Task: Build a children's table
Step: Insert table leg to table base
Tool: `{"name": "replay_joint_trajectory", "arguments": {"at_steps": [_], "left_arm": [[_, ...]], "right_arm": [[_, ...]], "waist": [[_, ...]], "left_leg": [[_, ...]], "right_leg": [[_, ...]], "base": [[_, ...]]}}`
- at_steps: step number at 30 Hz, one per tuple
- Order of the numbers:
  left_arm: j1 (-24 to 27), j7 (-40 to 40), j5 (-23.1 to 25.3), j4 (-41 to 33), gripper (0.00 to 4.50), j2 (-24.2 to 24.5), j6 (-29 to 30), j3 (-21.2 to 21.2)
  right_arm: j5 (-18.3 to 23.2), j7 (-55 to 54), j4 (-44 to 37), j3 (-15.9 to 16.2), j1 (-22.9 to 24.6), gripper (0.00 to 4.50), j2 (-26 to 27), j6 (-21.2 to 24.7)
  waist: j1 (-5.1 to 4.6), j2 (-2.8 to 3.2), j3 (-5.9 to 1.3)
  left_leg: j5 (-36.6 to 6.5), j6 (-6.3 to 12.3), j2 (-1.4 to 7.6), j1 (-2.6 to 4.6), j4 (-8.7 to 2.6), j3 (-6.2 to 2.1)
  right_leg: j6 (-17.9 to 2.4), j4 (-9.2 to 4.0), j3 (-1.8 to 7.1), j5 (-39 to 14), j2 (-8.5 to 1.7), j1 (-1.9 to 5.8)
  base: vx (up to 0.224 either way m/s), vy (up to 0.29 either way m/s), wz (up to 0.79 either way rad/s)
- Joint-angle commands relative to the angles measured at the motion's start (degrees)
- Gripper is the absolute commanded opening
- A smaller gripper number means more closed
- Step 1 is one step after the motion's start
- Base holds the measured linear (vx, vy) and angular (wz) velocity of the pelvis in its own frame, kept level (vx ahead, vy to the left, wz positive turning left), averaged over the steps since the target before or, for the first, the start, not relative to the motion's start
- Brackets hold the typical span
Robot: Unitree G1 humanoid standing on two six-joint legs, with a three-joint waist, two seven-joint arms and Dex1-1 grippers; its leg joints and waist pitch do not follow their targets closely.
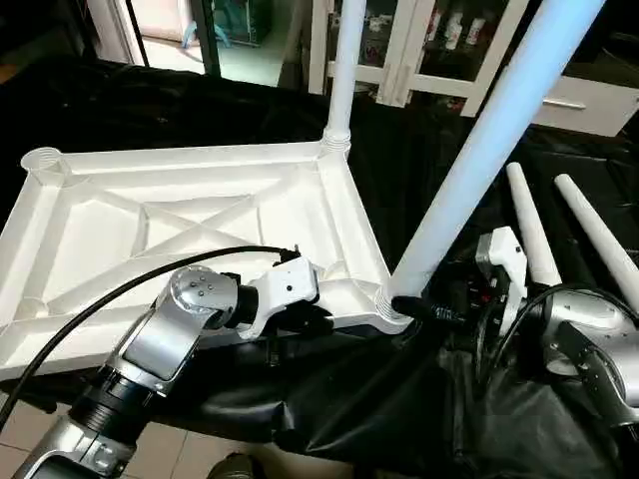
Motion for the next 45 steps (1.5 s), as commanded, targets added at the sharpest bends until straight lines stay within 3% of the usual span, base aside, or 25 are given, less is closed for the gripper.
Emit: {"name": "replay_joint_trajectory", "arguments": {"at_steps": [1, 5, 6, 13, 23, 29, 30, 32, 34, 35, 36, 37, 39, 40, 41, 42, 43, 45], "left_arm": [[0.5, -0.8, -2.5, -0.1, 0.00, -1.0, -1.6, -0.5], [0.5, -1.0, -2.6, 0.0, 0.00, -0.9, -1.6, -0.5], [0.5, -1.1, -2.5, 0.0, 0.00, -0.8, -1.6, -0.5], [0.2, -1.2, -2.4, 0.3, 0.00, -0.7, -1.7, -0.6], [-0.3, -0.5, -1.5, 1.5, 0.00, -0.7, -2.2, -0.4], [-2.8, 4.6, 0.4, 5.4, 0.00, -2.7, -1.4, 0.9], [-4.8, 7.8, 1.0, 7.7, 0.00, -4.5, -0.2, 1.8], [-7.1, 11.1, 1.7, 10.1, 0.00, -6.5, 1.3, 2.6], [-9.7, 15.0, 2.3, 12.9, 0.00, -8.9, 2.6, 3.6], [-9.7, 15.0, 2.3, 12.9, 0.00, -8.9, 2.6, 3.6], [-12.1, 18.7, 2.7, 16.0, 0.00, -11.2, 3.3, 4.4], [-12.1, 18.7, 2.7, 16.0, 0.00, -11.2, 3.3, 4.4], [-14.9, 23.0, 3.4, 19.0, 0.00, -14.1, 4.2, 4.9], [-16.1, 24.6, 3.8, 20.3, 0.00, -15.4, 4.2, 4.9], [-16.1, 24.6, 3.8, 20.3, 0.00, -15.4, 4.2, 4.9], [-18.3, 26.9, 4.0, 22.3, 0.00, -18.5, 4.5, 4.7], [-18.7, 27.4, 4.0, 22.6, 0.00, -19.2, 4.6, 4.7], [-19.7, 28.4, 4.0, 23.4, 0.00, -20.5, 4.9, 4.4]], "right_arm": [[-0.3, 1.2, 0.6, 0.4, -0.7, 3.08, -0.7, -0.4], [-0.9, 1.8, 1.3, 1.0, -1.1, 2.94, -0.5, -0.3], [-1.0, 2.0, 1.4, 1.1, -1.2, 2.68, -0.5, -0.2], [-1.5, 2.0, 2.3, 1.7, -1.7, 2.11, -0.1, -0.5], [-2.1, 1.4, 3.1, 1.7, -1.2, 1.91, 0.4, -1.5], [-5.4, -5.8, 5.9, 0.8, -1.5, 1.89, 3.0, -2.0], [-8.1, -11.8, 8.3, 0.2, -2.4, 1.89, 4.9, -2.7], [-9.6, -18.0, 10.4, -0.8, -3.2, 1.89, 7.4, -2.2], [-10.9, -25.1, 12.0, -1.8, -3.8, 1.88, 10.7, -1.1], [-10.9, -25.1, 12.0, -1.8, -3.8, 1.88, 10.7, -1.1], [-13.0, -32.1, 14.3, -2.1, -4.8, 1.88, 13.9, -1.5], [-13.0, -32.1, 14.3, -2.1, -4.8, 1.88, 13.9, -1.5], [-14.4, -41.9, 18.1, -3.5, -6.6, 1.88, 18.9, -1.9], [-14.9, -46.1, 19.8, -4.4, -7.4, 1.88, 21.2, -2.1], [-14.9, -46.1, 19.8, -4.4, -7.4, 1.88, 21.2, -2.1], [-14.8, -53.9, 23.7, -6.3, -9.3, 1.88, 26.6, -3.0], [-14.6, -54.9, 24.5, -6.4, -9.7, 1.88, 27.7, -3.1], [-15.1, -56.4, 25.9, -5.8, -10.7, 1.88, 29.6, -3.8]], "waist": [[0.21, -1.17, -4.13], [0.16, -1.13, -4.10], [0.16, -1.15, -4.06], [0.19, -1.14, -4.19], [0.13, -1.08, -4.08], [-0.08, -1.01, -3.66], [-0.22, -1.07, -3.47], [-0.67, -1.42, -3.35], [-1.03, -1.22, -3.24], [-1.03, -1.22, -3.24], [-1.43, -1.37, -3.14], [-1.52, -1.18, -3.12], [-2.14, -1.10, -3.16], [-2.40, -0.92, -3.12], [-2.46, -0.85, -3.14], [-2.41, -0.64, -3.25], [-2.55, -0.51, -3.13], [-2.74, -0.23, -2.96]], "left_leg": [[-10.6, 6.17, 3.56, 1.63, -3.73, -1.43], [-11.1, 5.95, 3.50, 1.64, -3.70, -1.43], [-11.4, 5.84, 3.52, 1.60, -3.72, -1.44], [-11.4, 5.45, 3.52, 1.62, -3.68, -1.50], [-12.3, 5.18, 3.47, 1.59, -3.61, -1.50], [-16.3, 3.19, 3.37, 1.67, -3.88, -1.65], [-18.0, 1.95, 3.33, 1.67, -4.03, -1.78], [-20.0, 0.57, 3.07, 1.65, -4.00, -1.95], [-22.7, -0.73, 3.00, 1.92, -4.01, -2.39], [-22.7, -0.73, 3.00, 1.92, -4.01, -2.39], [-24.2, -0.84, 2.85, 2.01, -4.05, -2.53], [-24.4, -1.11, 2.79, 2.00, -4.08, -2.60], [-25.5, -1.75, 2.84, 1.69, -4.50, -3.06], [-27.1, -2.01, 2.70, 1.96, -4.48, -3.09], [-28.2, -2.27, 2.72, 2.10, -4.52, -3.25], [-28.7, -2.38, 2.85, 2.23, -4.69, -3.36], [-29.4, -2.41, 2.85, 2.35, -4.81, -3.33], [-33.0, -3.10, 3.05, 2.53, -5.25, -3.71]], "right_leg": [[-12.9, -3.08, 1.28, -15.1, -2.69, 2.57], [-12.9, -3.14, 1.25, -15.9, -2.65, 2.52], [-12.8, -3.15, 1.26, -16.3, -2.66, 2.54], [-12.6, -3.05, 1.23, -16.2, -2.67, 2.57], [-12.3, -3.14, 1.29, -17.3, -2.63, 2.43], [-10.7, -3.79, 1.30, -23.2, -2.59, 1.97], [-9.6, -4.09, 1.26, -26.5, -2.63, 1.74], [-8.2, -4.51, 1.09, -30.8, -2.70, 1.46], [-6.4, -5.10, 0.84, -35.5, -2.86, 1.21], [-6.4, -5.10, 0.84, -35.5, -2.86, 1.21], [-5.5, -5.62, 0.56, -37.3, -2.84, 1.06], [-5.4, -5.65, 0.48, -37.5, -2.82, 0.94], [-5.1, -5.88, -0.05, -36.8, -2.85, 1.36], [-5.0, -6.13, -0.18, -37.2, -2.81, 0.94], [-4.8, -6.21, -0.40, -37.4, -2.82, 1.01], [-5.0, -6.28, -0.51, -36.0, -2.90, 1.25], [-5.3, -6.48, -0.62, -35.4, -2.92, 1.05], [-5.1, -6.62, -1.60, -33.7, -2.61, 1.41]], "base": [[0.000, 0.000, 0.00], [0.000, 0.000, 0.00], [0.000, 0.000, 0.00], [0.000, 0.000, 0.00], [0.000, 0.000, 0.00], [0.000, 0.000, 0.00], [0.000, 0.000, 0.00], [0.000, 0.000, 0.00], [-0.057, 0.009, -0.02], [-0.078, 0.019, -0.03], [0.000, 0.000, 0.00], [0.000, 0.000, 0.00], [0.000, 0.000, 0.00], [0.000, 0.000, 0.00], [-0.063, 0.051, -0.13], [0.000, 0.000, 0.00], [0.000, 0.000, 0.00], [0.000, 0.000, 0.00]]}}
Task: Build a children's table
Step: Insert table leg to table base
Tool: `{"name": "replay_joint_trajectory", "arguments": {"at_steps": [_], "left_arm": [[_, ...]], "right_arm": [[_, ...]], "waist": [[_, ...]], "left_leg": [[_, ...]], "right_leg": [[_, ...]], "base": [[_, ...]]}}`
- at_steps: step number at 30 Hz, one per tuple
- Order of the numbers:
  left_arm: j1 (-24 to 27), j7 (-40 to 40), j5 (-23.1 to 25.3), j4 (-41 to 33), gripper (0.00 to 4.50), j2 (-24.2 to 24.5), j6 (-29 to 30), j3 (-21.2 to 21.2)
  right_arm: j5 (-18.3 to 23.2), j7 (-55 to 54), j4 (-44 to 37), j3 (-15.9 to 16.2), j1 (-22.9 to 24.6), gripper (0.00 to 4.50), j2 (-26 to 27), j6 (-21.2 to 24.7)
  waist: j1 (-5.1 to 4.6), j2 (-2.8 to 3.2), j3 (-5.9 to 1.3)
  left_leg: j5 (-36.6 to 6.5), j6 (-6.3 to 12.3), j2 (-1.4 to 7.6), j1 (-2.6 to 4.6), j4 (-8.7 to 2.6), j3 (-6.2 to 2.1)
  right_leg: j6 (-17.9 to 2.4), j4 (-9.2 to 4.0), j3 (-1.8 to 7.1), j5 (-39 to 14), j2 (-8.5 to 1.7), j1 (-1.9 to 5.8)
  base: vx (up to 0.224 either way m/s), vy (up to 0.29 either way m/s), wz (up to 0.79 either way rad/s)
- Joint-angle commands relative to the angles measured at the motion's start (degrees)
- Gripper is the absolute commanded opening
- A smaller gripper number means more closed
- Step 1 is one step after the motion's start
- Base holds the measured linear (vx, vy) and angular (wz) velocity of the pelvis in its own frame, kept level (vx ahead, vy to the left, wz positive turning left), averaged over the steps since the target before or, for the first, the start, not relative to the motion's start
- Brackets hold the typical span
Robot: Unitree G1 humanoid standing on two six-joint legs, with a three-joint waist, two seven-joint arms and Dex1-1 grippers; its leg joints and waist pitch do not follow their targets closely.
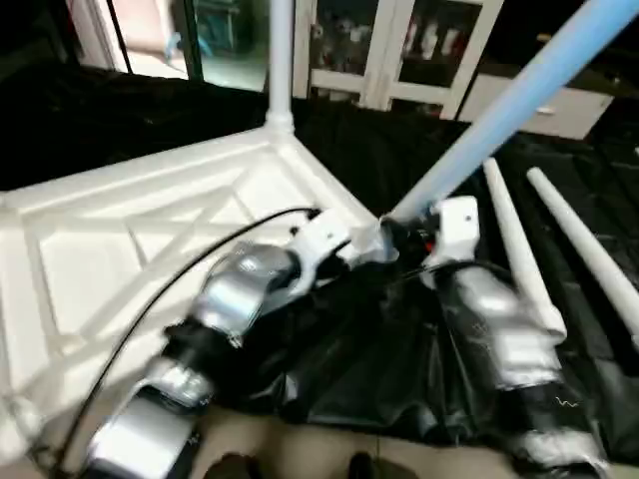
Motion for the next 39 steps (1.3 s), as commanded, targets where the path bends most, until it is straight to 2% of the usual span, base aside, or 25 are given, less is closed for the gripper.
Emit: {"name": "replay_joint_trajectory", "arguments": {"at_steps": [1, 2, 3, 5, 7, 11, 14, 15, 17, 18, 20, 21, 22, 23, 24, 27, 29, 30, 34, 35, 36, 37, 39], "left_arm": [[-3.1, 0.9, -1.5, -3.3, 0.00, -2.0, -2.1, 1.4], [-3.1, 0.9, -1.5, -3.3, 0.00, -2.0, -2.1, 1.4], [-2.8, 0.3, -1.4, -3.8, 0.00, -1.8, -2.2, 0.9], [-2.6, 0.0, -1.3, -3.9, 0.00, -1.5, -2.3, 0.7], [-2.2, -0.2, -1.1, -3.8, 0.00, -1.1, -2.5, 0.8], [-1.8, -0.7, -1.1, -3.7, 0.00, -0.3, -2.6, 0.7], [-1.7, -0.9, -1.2, -3.8, 0.00, 0.0, -2.7, 0.6], [-1.5, -1.8, -1.2, -4.1, 0.00, 0.7, -3.5, 0.4], [-1.4, -2.3, -1.2, -4.3, 0.00, 1.0, -3.9, 0.3], [-0.6, -5.9, -0.9, -5.1, 0.00, 3.1, -7.2, -1.3], [0.3, -9.0, 0.0, -5.8, 0.00, 5.6, -9.7, -3.1], [0.3, -9.0, 0.0, -5.8, 0.00, 5.6, -9.7, -3.1], [1.3, -12.2, 0.1, -6.2, 0.00, 7.7, -14.4, -4.4], [1.6, -13.3, 0.2, -6.4, 0.00, 8.6, -15.8, -4.8], [1.7, -14.0, 0.4, -6.2, 0.00, 9.4, -17.8, -5.2], [1.8, -15.8, 1.0, -5.4, 0.00, 11.2, -21.0, -5.9], [1.9, -16.7, 0.6, -5.1, 0.00, 11.7, -22.6, -5.8], [2.0, -17.2, 0.2, -5.0, 0.00, 12.0, -23.7, -5.7], [2.0, -17.9, -0.1, -4.4, 0.00, 12.4, -26.9, -5.6], [2.0, -18.8, -0.7, -3.7, 0.00, 12.4, -29.6, -5.3], [2.0, -18.8, -0.7, -3.7, 0.00, 12.4, -29.6, -5.3], [1.8, -20.3, -1.6, -2.7, 0.00, 12.5, -32.8, -5.2], [1.5, -20.6, -2.0, -2.2, 0.00, 12.5, -34.6, -4.9]], "right_arm": [[-1.4, -1.6, 5.0, 0.4, 2.1, 1.88, 0.2, 2.6], [-1.4, -1.6, 5.0, 0.4, 2.1, 1.88, 0.2, 2.6], [-2.0, -0.9, 4.4, 1.4, 1.6, 1.88, 0.2, 2.5], [-2.0, -0.6, 4.4, 1.3, 1.3, 1.88, 0.2, 2.4], [-2.3, -0.9, 4.9, 0.9, 1.0, 1.88, -0.1, 2.2], [-1.9, -1.1, 6.2, -0.5, 0.1, 1.88, -0.8, 1.6], [-1.5, -0.6, 6.1, -0.7, -0.2, 1.88, -1.1, 1.4], [-0.6, 1.1, 4.5, -0.8, -0.3, 1.88, -1.6, 1.5], [-0.3, 1.9, 3.8, -1.0, -0.4, 1.88, -1.8, 1.6], [2.6, 8.0, -0.1, -1.0, -0.7, 1.88, -3.2, 2.4], [6.6, 13.7, -4.2, -1.6, -1.0, 1.88, -5.3, 5.6], [6.6, 13.7, -4.2, -1.6, -1.0, 1.88, -5.3, 5.6], [9.4, 18.6, -7.7, -2.1, -1.2, 1.88, -8.3, 8.2], [10.8, 21.0, -9.5, -2.4, -1.2, 1.87, -10.2, 9.4], [11.8, 23.0, -10.8, -2.5, -1.1, 1.87, -11.9, 10.4], [13.3, 28.4, -13.5, -2.4, -0.3, 1.87, -16.2, 12.5], [13.6, 31.3, -15.0, -1.8, 0.7, 1.87, -18.5, 13.5], [13.9, 32.9, -16.1, -1.5, 1.5, 1.87, -19.8, 14.2], [15.2, 34.1, -18.0, -2.1, 2.8, 1.87, -20.8, 15.3], [16.1, 33.8, -18.7, -2.7, 2.9, 1.87, -20.8, 15.8], [16.1, 33.8, -18.7, -2.7, 2.9, 1.87, -20.8, 15.8], [17.1, 33.5, -19.6, -3.3, 3.0, 1.87, -20.5, 16.5], [17.5, 33.2, -20.1, -3.6, 3.0, 1.87, -20.2, 16.8]], "waist": [[-0.80, 0.33, -3.06], [-0.80, 0.33, -3.06], [-0.92, 0.16, -2.73], [-0.85, 0.07, -2.80], [-1.01, -0.02, -2.63], [-1.25, 0.21, -2.56], [-1.40, 0.23, -2.54], [-1.30, 0.15, -2.53], [-1.34, 0.09, -2.49], [-1.11, 0.20, -2.47], [-0.84, 0.07, -2.44], [-0.82, 0.00, -2.43], [-0.62, 0.18, -2.42], [-0.51, 0.15, -2.62], [-0.03, 0.11, -2.51], [1.08, 0.38, -2.64], [1.16, 0.14, -2.74], [1.48, 0.16, -2.77], [1.93, -0.31, -3.13], [1.98, -0.45, -3.41], [2.10, -0.41, -3.47], [2.19, -0.54, -3.51], [2.41, -0.43, -3.37]], "left_leg": [[-35.6, -3.72, 3.28, 3.29, -6.33, -3.01], [-35.6, -3.72, 3.28, 3.29, -6.33, -3.01], [-37.2, -3.71, 3.08, 3.45, -6.40, -2.86], [-36.5, -3.39, 2.91, 3.63, -6.09, -2.82], [-35.6, -3.10, 2.91, 3.31, -6.14, -2.85], [-37.0, -3.49, 3.11, 3.50, -6.38, -3.00], [-37.3, -3.69, 3.19, 3.36, -6.65, -3.05], [-36.9, -3.45, 3.10, 3.61, -6.45, -2.91], [-36.3, -3.27, 3.16, 3.30, -6.55, -2.99], [-36.1, -2.91, 3.10, 3.36, -6.57, -3.07], [-34.5, -2.32, 3.27, 3.23, -6.63, -2.90], [-33.7, -2.18, 3.38, 3.15, -6.69, -2.76], [-32.1, -1.82, 3.32, 3.18, -6.64, -2.65], [-30.5, -1.75, 3.48, 2.93, -6.69, -2.55], [-28.8, -1.53, 3.67, 3.01, -6.78, -2.28], [-25.8, -1.62, 3.87, 3.43, -6.67, -1.49], [-24.5, -1.50, 3.81, 2.90, -6.70, -1.47], [-23.5, -1.29, 3.90, 3.00, -6.61, -1.35], [-20.1, -0.17, 3.76, 2.53, -6.18, -1.14], [-18.2, 0.21, 3.77, 2.30, -6.04, -1.12], [-16.5, 0.68, 3.75, 2.21, -5.94, -1.04], [-15.7, 1.02, 3.70, 2.37, -5.79, -0.81], [-16.9, 1.21, 3.68, 2.76, -5.57, -0.57]], "right_leg": [[-5.5, -4.48, -0.10, -30.4, -2.05, 1.08], [-5.5, -4.48, -0.10, -30.4, -2.05, 1.08], [-5.4, -4.78, -0.12, -31.3, -2.12, 0.86], [-5.2, -5.02, 0.06, -32.8, -2.73, 0.85], [-4.9, -5.19, -0.04, -34.1, -2.97, 0.96], [-4.9, -5.30, -0.54, -33.7, -3.02, 1.00], [-5.0, -5.29, -0.71, -32.9, -3.09, 1.21], [-5.0, -5.58, -0.62, -33.8, -3.35, 0.93], [-4.9, -5.57, -0.64, -34.2, -3.42, 1.19], [-4.5, -5.72, -0.65, -34.6, -3.45, 1.27], [-4.8, -5.59, -0.25, -33.8, -3.62, 1.43], [-5.1, -5.48, -0.03, -33.3, -3.72, 1.34], [-5.8, -5.55, 0.12, -32.7, -3.87, 1.18], [-6.3, -5.13, 0.22, -31.6, -3.89, 1.60], [-6.8, -4.95, 0.44, -30.3, -3.81, 1.48], [-8.5, -4.27, 1.05, -26.2, -3.72, 0.97], [-9.0, -3.86, 0.98, -25.4, -3.63, 1.50], [-9.2, -3.85, 1.13, -25.1, -3.79, 1.45], [-9.9, -3.43, 1.22, -24.2, -4.01, 1.73], [-10.0, -3.11, 1.20, -23.2, -4.04, 1.94], [-10.0, -2.87, 1.21, -21.8, -3.94, 1.95], [-10.3, -2.74, 1.23, -20.8, -3.69, 1.69], [-10.6, -2.79, 1.40, -21.4, -3.70, 1.20]], "base": [[0.000, 0.000, 0.00], [0.000, 0.000, 0.00], [0.000, 0.000, 0.00], [0.000, 0.000, 0.00], [0.000, 0.000, 0.00], [0.000, 0.000, 0.00], [0.000, 0.000, 0.00], [0.000, 0.000, 0.00], [0.000, 0.000, 0.00], [0.000, 0.000, 0.00], [0.000, 0.000, 0.00], [0.000, 0.000, 0.00], [0.000, 0.000, 0.00], [0.000, 0.000, 0.00], [0.000, 0.000, 0.00], [0.000, 0.000, 0.00], [0.000, 0.000, 0.00], [0.000, 0.000, 0.00], [0.000, 0.000, 0.00], [0.000, 0.000, 0.00], [0.000, 0.000, 0.00], [0.000, 0.000, 0.00], [0.000, 0.000, 0.00]]}}
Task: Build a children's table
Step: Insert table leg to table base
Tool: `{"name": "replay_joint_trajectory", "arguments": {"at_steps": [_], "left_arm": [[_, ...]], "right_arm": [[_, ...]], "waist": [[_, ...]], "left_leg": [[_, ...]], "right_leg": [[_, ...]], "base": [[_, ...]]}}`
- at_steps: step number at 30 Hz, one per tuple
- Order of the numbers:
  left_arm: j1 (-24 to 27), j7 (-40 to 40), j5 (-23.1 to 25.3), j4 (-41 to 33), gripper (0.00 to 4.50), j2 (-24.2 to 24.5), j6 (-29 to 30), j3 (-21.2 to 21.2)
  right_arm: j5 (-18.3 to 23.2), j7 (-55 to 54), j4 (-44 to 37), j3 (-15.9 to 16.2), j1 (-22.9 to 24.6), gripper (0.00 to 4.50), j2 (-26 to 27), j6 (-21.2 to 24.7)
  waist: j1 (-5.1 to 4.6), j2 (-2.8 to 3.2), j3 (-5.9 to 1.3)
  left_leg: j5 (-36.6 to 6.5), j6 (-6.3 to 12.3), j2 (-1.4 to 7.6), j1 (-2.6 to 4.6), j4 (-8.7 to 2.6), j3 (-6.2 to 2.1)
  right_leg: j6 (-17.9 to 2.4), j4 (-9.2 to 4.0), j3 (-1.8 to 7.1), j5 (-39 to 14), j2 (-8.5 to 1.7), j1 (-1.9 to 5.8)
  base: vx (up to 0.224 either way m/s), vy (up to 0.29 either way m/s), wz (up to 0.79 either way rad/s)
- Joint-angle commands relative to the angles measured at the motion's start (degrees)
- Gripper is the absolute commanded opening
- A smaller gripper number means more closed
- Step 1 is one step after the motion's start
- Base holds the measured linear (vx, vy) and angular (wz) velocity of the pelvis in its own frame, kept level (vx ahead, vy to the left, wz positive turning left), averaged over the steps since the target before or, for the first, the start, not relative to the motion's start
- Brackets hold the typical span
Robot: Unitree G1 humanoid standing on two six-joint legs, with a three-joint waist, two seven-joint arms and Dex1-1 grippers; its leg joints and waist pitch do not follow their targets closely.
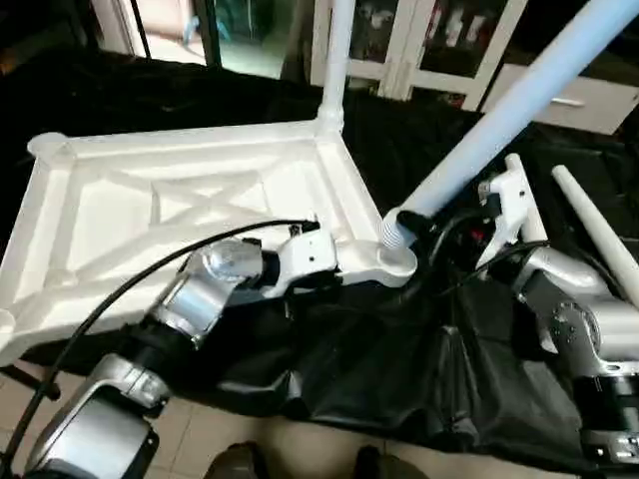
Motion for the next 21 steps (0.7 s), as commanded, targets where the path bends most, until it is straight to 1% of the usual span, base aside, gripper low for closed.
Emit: {"name": "replay_joint_trajectory", "arguments": {"at_steps": [1, 2, 3, 4, 5, 6, 7, 8, 9, 10, 11, 12, 13, 14, 15, 16, 17, 18, 19, 20, 21], "left_arm": [[-1.6, -0.9, -2.6, -0.4, 0.00, -1.1, -6.4, 0.9], [-1.6, -0.9, -2.6, -0.4, 0.29, -1.1, -6.4, 0.9], [-1.4, -4.7, -5.1, -1.2, 0.47, -0.9, -4.9, 1.7], [-1.1, -6.3, -6.4, -1.9, 0.59, -0.7, -3.8, 2.2], [-0.8, -8.4, -8.2, -3.1, 0.59, -0.5, -2.1, 2.8], [-0.3, -10.3, -10.4, -4.9, 0.63, -0.1, 0.0, 3.7], [-0.1, -11.1, -11.6, -6.0, 0.74, 0.1, 1.3, 4.4], [-0.1, -11.1, -11.6, -6.0, 0.90, 0.1, 1.3, 4.4], [0.1, -12.1, -14.0, -8.1, 1.05, 0.6, 3.9, 5.9], [0.2, -12.1, -14.3, -8.5, 1.05, 0.7, 4.4, 6.2], [0.3, -12.3, -16.5, -11.2, 1.10, 1.5, 7.7, 7.8], [0.3, -12.5, -17.4, -12.4, 1.18, 1.8, 9.0, 8.5], [0.0, -12.5, -19.0, -13.6, 1.39, 1.8, 11.0, 9.6], [0.0, -12.5, -19.4, -13.9, 1.44, 1.8, 11.4, 9.9], [-1.1, -12.3, -25.3, -17.6, 1.49, 1.9, 17.8, 13.4], [-1.1, -12.3, -25.3, -17.6, 1.57, 1.9, 17.8, 13.4], [-1.9, -12.0, -28.9, -19.1, 1.68, 1.7, 21.0, 15.4], [-3.8, -9.5, -34.7, -20.0, 1.79, 0.3, 24.7, 19.4], [-4.5, -8.5, -35.9, -19.8, 1.79, -0.4, 25.4, 20.5], [-5.0, -7.6, -36.8, -19.8, 1.88, -1.0, 26.2, 21.3], [-5.7, -6.4, -38.1, -20.0, 2.03, -1.8, 27.1, 22.3]], "right_arm": [[1.5, -0.5, -2.7, -1.5, 0.3, 1.87, 0.3, 1.1], [1.5, -0.5, -2.7, -1.5, 0.3, 1.87, 0.3, 1.1], [1.9, -0.8, -3.6, -1.6, 0.7, 1.87, 0.8, 1.6], [2.0, -0.9, -4.2, -1.5, 0.9, 1.87, 0.9, 1.8], [2.1, -1.0, -4.7, -1.5, 1.2, 1.87, 1.0, 2.1], [2.3, -0.9, -5.4, -1.4, 1.6, 1.87, 1.0, 2.4], [2.4, -0.8, -5.8, -1.4, 1.9, 1.87, 0.8, 2.6], [2.4, -0.8, -5.8, -1.4, 1.9, 1.87, 0.8, 2.6], [3.0, -0.4, -6.4, -1.6, 2.2, 1.87, 0.0, 3.2], [3.1, -0.2, -6.5, -1.6, 2.2, 1.87, -0.2, 3.3], [3.4, 1.0, -6.7, -1.7, 2.2, 1.87, -1.6, 4.1], [3.3, 1.6, -6.6, -1.6, 2.1, 1.87, -2.2, 4.5], [3.2, 2.5, -6.6, -1.3, 2.0, 1.87, -3.0, 4.9], [3.1, 2.7, -6.7, -1.2, 2.0, 1.87, -3.2, 5.0], [3.3, 5.6, -7.1, -0.5, 1.6, 1.87, -5.7, 6.3], [3.3, 5.6, -7.1, -0.5, 1.6, 1.87, -5.7, 6.3], [3.8, 7.3, -7.3, -0.3, 1.2, 1.87, -7.1, 7.3], [4.5, 11.5, -8.1, 0.8, 0.7, 1.87, -10.0, 8.6], [4.6, 12.7, -8.3, 1.2, 0.5, 1.87, -10.8, 8.8], [5.0, 13.7, -8.6, 1.5, 0.5, 1.87, -11.5, 9.1], [5.8, 15.2, -9.1, 1.9, 0.5, 1.87, -12.5, 9.7]], "waist": [[0.15, -0.78, -4.81], [0.34, -0.73, -5.04], [0.50, -0.57, -5.18], [0.59, -0.62, -5.11], [0.75, -0.51, -5.29], [1.20, -0.30, -5.58], [1.28, -0.12, -5.77], [1.28, -0.13, -5.69], [1.25, -0.07, -5.93], [1.19, -0.08, -6.00], [1.10, -0.04, -6.23], [1.09, -0.13, -6.31], [1.04, -0.32, -6.21], [1.04, -0.32, -6.21], [1.09, -0.31, -6.16], [1.18, -0.26, -6.12], [1.16, -0.38, -5.85], [1.30, -0.43, -5.78], [1.39, -0.57, -5.60], [1.45, -0.60, -5.49], [1.35, -0.67, -5.21]], "left_leg": [[-17.2, 0.91, 3.73, 2.61, -4.08, -1.33], [-16.2, 0.99, 3.77, 2.58, -3.98, -1.29], [-15.2, 1.10, 3.74, 2.43, -3.87, -1.24], [-14.9, 1.08, 3.68, 2.36, -3.84, -1.16], [-14.4, 0.94, 3.71, 2.39, -3.72, -1.09], [-12.8, 1.06, 3.81, 2.47, -3.59, -0.99], [-11.9, 1.12, 3.82, 2.48, -3.54, -0.97], [-11.4, 1.42, 3.89, 2.24, -3.45, -0.91], [-10.5, 1.52, 3.78, 2.01, -3.22, -0.93], [-9.9, 1.61, 3.79, 1.86, -3.19, -0.97], [-8.4, 2.00, 3.71, 2.00, -2.98, -0.89], [-7.6, 2.25, 3.65, 2.14, -2.83, -0.76], [-5.8, 3.43, 3.49, 1.83, -2.66, -0.61], [-5.8, 3.43, 3.49, 1.83, -2.66, -0.61], [-6.7, 3.53, 3.54, 1.94, -2.56, -0.55], [-7.1, 3.29, 3.54, 2.00, -2.53, -0.51], [-8.5, 2.92, 3.56, 2.02, -2.60, -0.44], [-9.4, 2.81, 3.56, 2.05, -2.62, -0.52], [-11.2, 2.08, 3.54, 1.95, -2.55, -0.58], [-12.3, 1.83, 3.64, 2.13, -2.56, -0.52], [-14.8, 0.94, 3.72, 2.12, -2.69, -0.79]], "right_leg": [[-9.8, -3.79, 2.34, -22.0, -2.46, 1.64], [-10.0, -3.47, 2.36, -21.0, -2.46, 1.76], [-10.3, -3.19, 2.40, -20.1, -2.40, 1.89], [-10.4, -3.11, 2.45, -20.2, -2.39, 1.81], [-10.9, -2.72, 2.44, -19.3, -2.38, 1.91], [-12.0, -2.21, 2.41, -16.5, -2.40, 2.04], [-12.8, -1.84, 2.30, -14.7, -2.32, 2.14], [-13.6, -1.47, 2.17, -12.4, -1.93, 2.09], [-14.1, -0.84, 2.11, -10.0, -1.81, 2.48], [-14.4, -0.54, 2.09, -8.9, -1.84, 2.67], [-14.9, -0.19, 2.01, -6.4, -1.64, 2.84], [-15.4, 0.00, 2.03, -5.1, -1.58, 2.86], [-16.1, 0.02, 2.11, -3.4, -1.55, 3.14], [-16.1, 0.02, 2.11, -3.4, -1.55, 3.14], [-16.4, -0.04, 2.17, -5.0, -1.79, 3.35], [-16.7, 0.05, 2.17, -5.6, -1.82, 3.34], [-16.7, -0.21, 2.19, -7.6, -1.72, 3.16], [-16.5, -0.49, 2.18, -9.1, -1.77, 3.14], [-16.5, -0.60, 2.19, -11.4, -1.78, 3.26], [-16.0, -0.87, 2.24, -12.9, -1.78, 3.01], [-14.1, -1.43, 2.24, -17.8, -1.90, 2.92]], "base": [[0.000, 0.000, 0.00], [0.000, 0.000, 0.00], [0.000, 0.000, 0.00], [0.000, 0.000, 0.00], [0.000, 0.000, 0.00], [0.052, -0.025, 0.05], [0.063, -0.016, 0.04], [0.093, -0.011, 0.02], [0.061, 0.001, 0.00], [0.053, 0.012, -0.04], [0.000, 0.000, 0.00], [0.000, 0.000, 0.00], [0.000, 0.000, 0.00], [0.000, 0.000, 0.00], [0.000, 0.000, 0.00], [0.000, 0.000, 0.00], [0.000, 0.000, 0.00], [0.000, 0.000, 0.00], [0.000, 0.000, 0.00], [0.000, 0.000, 0.00], [0.000, 0.000, 0.00]]}}
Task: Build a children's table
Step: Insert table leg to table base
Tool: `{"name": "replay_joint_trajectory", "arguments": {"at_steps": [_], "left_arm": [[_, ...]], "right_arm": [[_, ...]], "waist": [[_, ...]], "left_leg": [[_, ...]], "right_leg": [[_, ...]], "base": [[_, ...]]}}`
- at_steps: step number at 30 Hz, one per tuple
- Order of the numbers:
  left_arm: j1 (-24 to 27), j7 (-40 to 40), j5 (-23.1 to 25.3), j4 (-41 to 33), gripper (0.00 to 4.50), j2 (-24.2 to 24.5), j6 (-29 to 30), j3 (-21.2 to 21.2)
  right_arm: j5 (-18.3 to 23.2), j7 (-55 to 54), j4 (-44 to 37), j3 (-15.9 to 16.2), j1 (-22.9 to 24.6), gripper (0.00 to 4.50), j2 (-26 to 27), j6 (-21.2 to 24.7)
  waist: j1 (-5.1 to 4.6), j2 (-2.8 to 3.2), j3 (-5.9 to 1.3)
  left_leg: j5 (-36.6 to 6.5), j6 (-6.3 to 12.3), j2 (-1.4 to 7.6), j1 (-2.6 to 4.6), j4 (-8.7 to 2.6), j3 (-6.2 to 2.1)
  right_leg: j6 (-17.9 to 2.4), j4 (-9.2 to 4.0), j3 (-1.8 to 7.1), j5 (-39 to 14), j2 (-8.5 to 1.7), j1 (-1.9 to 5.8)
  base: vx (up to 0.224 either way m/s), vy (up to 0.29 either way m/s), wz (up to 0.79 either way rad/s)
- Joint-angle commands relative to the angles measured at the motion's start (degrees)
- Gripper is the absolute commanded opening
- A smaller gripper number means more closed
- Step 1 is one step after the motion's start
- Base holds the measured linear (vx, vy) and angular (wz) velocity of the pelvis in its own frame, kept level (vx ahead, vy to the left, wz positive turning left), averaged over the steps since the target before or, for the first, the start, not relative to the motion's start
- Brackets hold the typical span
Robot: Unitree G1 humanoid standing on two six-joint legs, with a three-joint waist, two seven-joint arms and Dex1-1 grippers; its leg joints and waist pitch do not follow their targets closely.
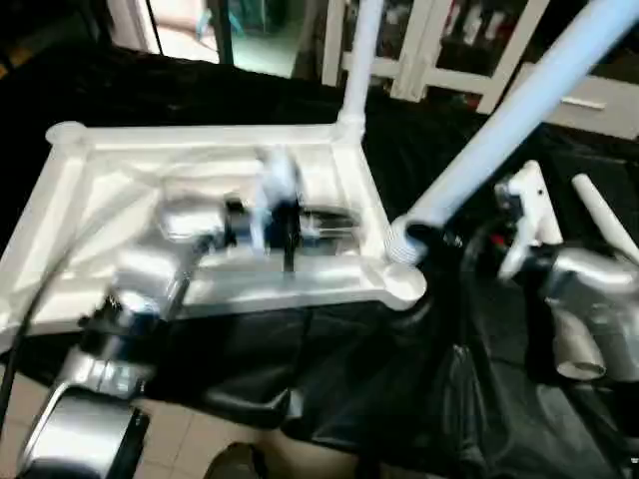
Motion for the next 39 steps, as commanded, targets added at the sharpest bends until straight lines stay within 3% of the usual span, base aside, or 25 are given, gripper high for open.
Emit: {"name": "replay_joint_trajectory", "arguments": {"at_steps": [1, 4, 5, 6, 9, 13, 16, 21, 29, 31, 39], "left_arm": [[-0.6, 1.9, -2.8, -1.3, 2.11, -1.2, 2.4, 1.1], [-3.5, 8.9, -5.6, -3.7, 2.31, -5.7, 10.9, 2.4], [-3.9, 10.7, -5.5, -4.4, 2.31, -6.5, 13.0, 2.1], [-3.9, 11.0, -5.7, -4.5, 2.53, -6.6, 13.3, 2.1], [-4.8, 14.7, -10.3, -6.4, 2.64, -9.3, 18.7, 2.6], [-5.7, 16.2, -13.8, -7.5, 3.02, -10.8, 22.8, 2.8], [-5.7, 15.4, -16.3, -8.4, 3.37, -11.1, 26.1, 3.2], [-4.4, 15.4, -22.7, -11.7, 3.77, -11.2, 32.6, 4.5], [-2.5, 15.1, -19.5, -14.7, 4.24, -9.3, 33.3, -0.4], [-2.5, 18.5, -18.8, -14.5, 4.24, -9.9, 35.9, -1.5], [-2.2, 22.3, -18.6, -14.4, 4.24, -12.1, 35.1, -1.2]], "right_arm": [[1.9, 2.9, -2.4, 0.6, -0.6, 1.87, -1.4, 1.2], [6.3, 10.3, -5.1, 2.2, -0.8, 1.86, -5.0, 5.1], [6.7, 11.8, -5.5, 2.6, -0.9, 1.86, -5.6, 5.8], [6.7, 11.9, -5.5, 2.7, -0.9, 1.86, -5.7, 5.8], [7.7, 15.6, -6.9, 4.2, -1.0, 1.86, -7.4, 7.7], [8.3, 19.1, -8.7, 6.4, -0.3, 1.86, -9.9, 8.5], [7.3, 20.5, -8.9, 7.9, -0.4, 1.86, -11.4, 8.5], [5.6, 22.6, -8.1, 9.0, -0.6, 1.86, -13.2, 8.0], [4.9, 24.3, -8.7, 11.2, 0.1, 1.86, -14.8, 8.0], [2.8, 24.6, -8.7, 12.8, 0.3, 1.86, -15.7, 7.2], [0.7, 23.9, -8.3, 14.3, 0.1, 1.86, -15.9, 6.4]], "waist": [[-0.01, -0.47, -4.92], [0.11, -0.67, -4.88], [0.11, -0.80, -4.90], [0.11, -0.92, -4.90], [0.09, -1.10, -4.86], [0.15, -1.41, -4.77], [0.16, -1.33, -4.79], [0.18, -1.38, -4.96], [0.15, -1.51, -5.10], [0.12, -1.57, -5.06], [0.10, -1.69, -4.80]], "left_leg": [[-16.0, 0.69, 2.98, 2.09, -4.05, -1.53], [-17.2, 0.21, 3.12, 2.29, -4.01, -1.66], [-17.0, 0.18, 3.07, 1.89, -4.00, -1.92], [-16.9, 0.21, 3.06, 1.76, -4.00, -1.97], [-16.7, 0.02, 2.91, 1.66, -3.96, -2.01], [-15.7, 0.83, 2.84, 1.48, -3.82, -1.99], [-15.0, 0.90, 2.82, 1.47, -3.77, -2.02], [-13.3, 1.49, 2.85, 1.48, -3.61, -1.89], [-10.6, 3.11, 2.92, 1.46, -3.38, -1.77], [-10.6, 2.91, 2.92, 1.44, -3.32, -1.77], [-12.8, 1.87, 2.92, 1.39, -3.44, -1.93]], "right_leg": [[-13.3, -3.66, 2.09, -18.8, -2.03, 2.91], [-11.5, -4.17, 2.22, -21.2, -2.00, 2.60], [-11.2, -4.04, 2.13, -21.5, -2.01, 2.99], [-10.5, -4.17, 2.13, -22.2, -2.03, 2.90], [-9.7, -4.45, 2.11, -23.8, -2.05, 2.87], [-9.4, -4.59, 2.11, -23.7, -1.97, 2.83], [-9.0, -4.51, 2.10, -23.9, -1.91, 2.85], [-11.0, -4.04, 2.10, -20.2, -1.78, 2.91], [-11.1, -3.71, 2.21, -17.2, -1.66, 3.13], [-11.0, -3.69, 2.22, -17.5, -1.65, 3.13], [-9.6, -4.22, 2.21, -21.3, -1.81, 3.08]], "base": [[0.000, 0.000, 0.00], [0.000, 0.000, 0.00], [0.000, 0.000, 0.00], [0.000, 0.000, 0.00], [0.000, 0.000, 0.00], [0.000, 0.000, 0.00], [0.000, 0.000, 0.00], [0.000, 0.000, 0.00], [0.000, 0.000, 0.00], [0.000, 0.000, 0.00], [0.000, 0.000, 0.00]]}}
